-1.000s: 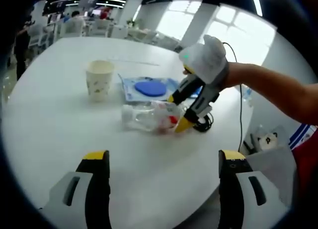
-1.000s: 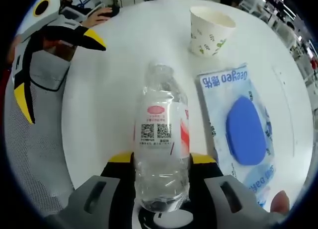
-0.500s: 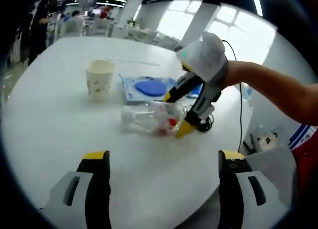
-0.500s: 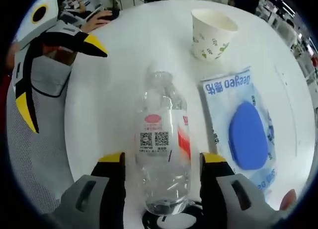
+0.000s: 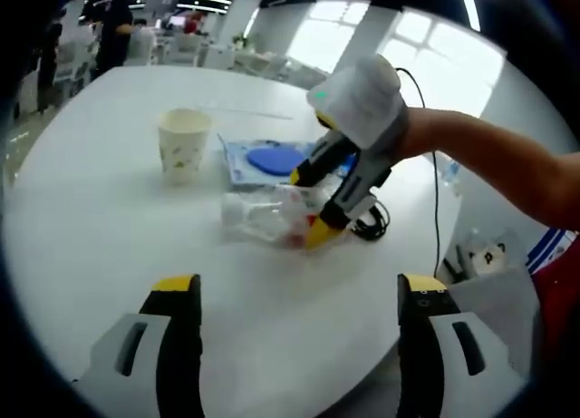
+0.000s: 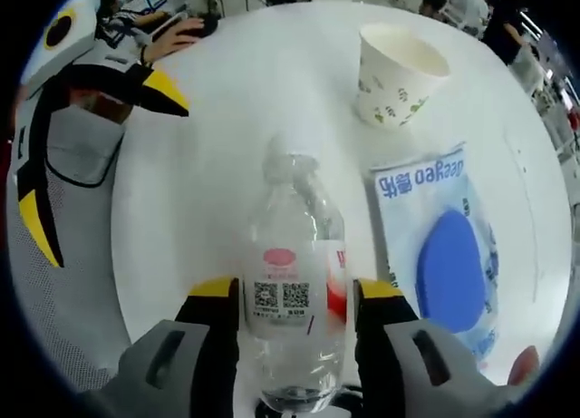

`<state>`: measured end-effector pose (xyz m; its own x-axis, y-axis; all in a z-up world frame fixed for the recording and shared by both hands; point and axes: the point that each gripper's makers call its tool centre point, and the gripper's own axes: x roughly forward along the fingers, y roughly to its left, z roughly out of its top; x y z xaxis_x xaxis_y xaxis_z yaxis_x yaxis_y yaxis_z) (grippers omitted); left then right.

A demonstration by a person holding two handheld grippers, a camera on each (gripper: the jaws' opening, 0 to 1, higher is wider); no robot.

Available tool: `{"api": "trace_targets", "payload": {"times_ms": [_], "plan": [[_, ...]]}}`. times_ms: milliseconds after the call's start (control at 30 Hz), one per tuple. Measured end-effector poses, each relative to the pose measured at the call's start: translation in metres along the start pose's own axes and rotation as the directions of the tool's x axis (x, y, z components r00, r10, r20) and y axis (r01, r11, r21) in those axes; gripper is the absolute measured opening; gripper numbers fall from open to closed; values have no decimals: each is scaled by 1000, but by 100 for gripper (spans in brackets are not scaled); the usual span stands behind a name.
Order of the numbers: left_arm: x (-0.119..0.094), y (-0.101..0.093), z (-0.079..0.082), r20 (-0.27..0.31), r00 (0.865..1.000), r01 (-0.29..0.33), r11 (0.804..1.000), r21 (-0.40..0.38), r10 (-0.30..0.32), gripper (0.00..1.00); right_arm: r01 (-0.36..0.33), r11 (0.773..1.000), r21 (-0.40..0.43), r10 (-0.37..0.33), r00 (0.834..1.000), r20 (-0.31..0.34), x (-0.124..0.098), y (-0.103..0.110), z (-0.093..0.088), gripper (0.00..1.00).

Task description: Arrange the tabletop items into an orderly group along one side of the table until the central work area is clear of visible clutter.

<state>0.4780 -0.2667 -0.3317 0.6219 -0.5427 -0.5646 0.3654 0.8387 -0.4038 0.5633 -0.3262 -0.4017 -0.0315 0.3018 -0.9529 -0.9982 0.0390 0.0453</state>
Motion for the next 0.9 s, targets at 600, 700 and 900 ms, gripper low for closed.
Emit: {"api": "trace_targets", "payload": {"times_ms": [600, 700, 900], "plan": [[1, 0, -3, -10, 1000, 2, 1000, 2, -2, 86, -2, 1000, 30, 1, 999, 40, -5, -1, 1, 36], [1, 1, -3, -9, 1000, 0, 1000, -1, 0, 86, -9, 999, 51, 4, 995, 95, -9, -2, 8, 36], [1, 0, -2, -9, 1000, 0, 1000, 1, 0, 86, -27, 995, 96, 7, 981, 195, -24, -4, 17, 36]]}}
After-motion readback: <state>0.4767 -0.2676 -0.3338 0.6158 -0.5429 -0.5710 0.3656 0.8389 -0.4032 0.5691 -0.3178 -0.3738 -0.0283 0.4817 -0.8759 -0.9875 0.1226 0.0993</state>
